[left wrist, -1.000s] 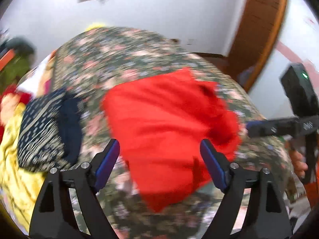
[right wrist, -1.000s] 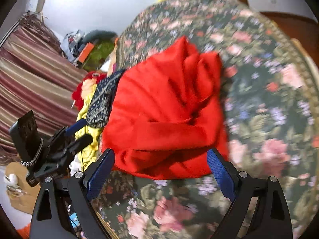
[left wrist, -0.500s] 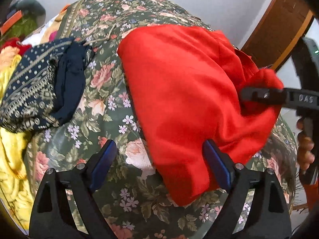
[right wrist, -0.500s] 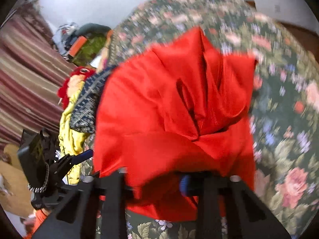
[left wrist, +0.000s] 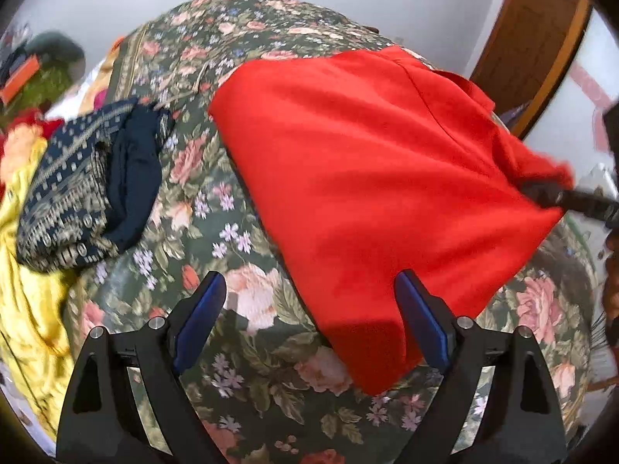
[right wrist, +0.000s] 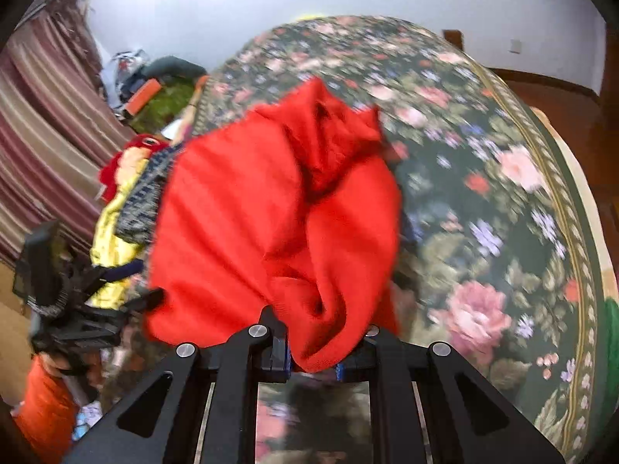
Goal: Fold large clothes
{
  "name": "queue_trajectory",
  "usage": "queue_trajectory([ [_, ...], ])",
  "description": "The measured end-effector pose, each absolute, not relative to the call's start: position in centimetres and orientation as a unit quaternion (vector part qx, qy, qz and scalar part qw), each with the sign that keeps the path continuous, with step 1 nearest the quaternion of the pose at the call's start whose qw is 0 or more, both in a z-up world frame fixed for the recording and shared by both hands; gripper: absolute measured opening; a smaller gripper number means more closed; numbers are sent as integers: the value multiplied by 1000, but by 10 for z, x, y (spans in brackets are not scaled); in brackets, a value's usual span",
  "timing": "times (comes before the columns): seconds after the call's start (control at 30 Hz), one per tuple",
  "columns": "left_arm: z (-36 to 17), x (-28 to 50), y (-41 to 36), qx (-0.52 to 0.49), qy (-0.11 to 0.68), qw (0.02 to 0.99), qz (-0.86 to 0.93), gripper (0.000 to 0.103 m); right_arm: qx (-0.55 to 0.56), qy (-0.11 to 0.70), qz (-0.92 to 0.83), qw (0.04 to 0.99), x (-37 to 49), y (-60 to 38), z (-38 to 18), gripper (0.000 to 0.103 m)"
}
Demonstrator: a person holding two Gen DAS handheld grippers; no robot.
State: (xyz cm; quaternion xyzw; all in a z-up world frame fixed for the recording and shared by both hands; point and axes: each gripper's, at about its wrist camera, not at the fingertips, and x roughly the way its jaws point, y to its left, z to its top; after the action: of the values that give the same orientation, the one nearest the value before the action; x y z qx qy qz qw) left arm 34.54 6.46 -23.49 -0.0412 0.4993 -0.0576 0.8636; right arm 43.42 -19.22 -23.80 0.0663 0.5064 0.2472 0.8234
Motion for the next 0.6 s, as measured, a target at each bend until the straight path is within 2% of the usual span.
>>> queue_trajectory([
  [0.1, -238, 344, 68, -56, 506, 858, -66, 90, 44, 512, 234, 825, 435, -203, -254, 12],
  [0.37, -242, 331, 58, 5, 494, 868, -58, 92, -88, 489, 195, 846, 431, -202, -259, 12],
  [0.47, -245, 329, 59, 20, 490, 871, -44, 92, -153, 497, 94, 849, 440, -224, -270, 12],
  [0.6, -249, 327, 69, 4, 486, 873, -38, 92, -85, 526, 94, 841, 446, -271, -264, 12],
])
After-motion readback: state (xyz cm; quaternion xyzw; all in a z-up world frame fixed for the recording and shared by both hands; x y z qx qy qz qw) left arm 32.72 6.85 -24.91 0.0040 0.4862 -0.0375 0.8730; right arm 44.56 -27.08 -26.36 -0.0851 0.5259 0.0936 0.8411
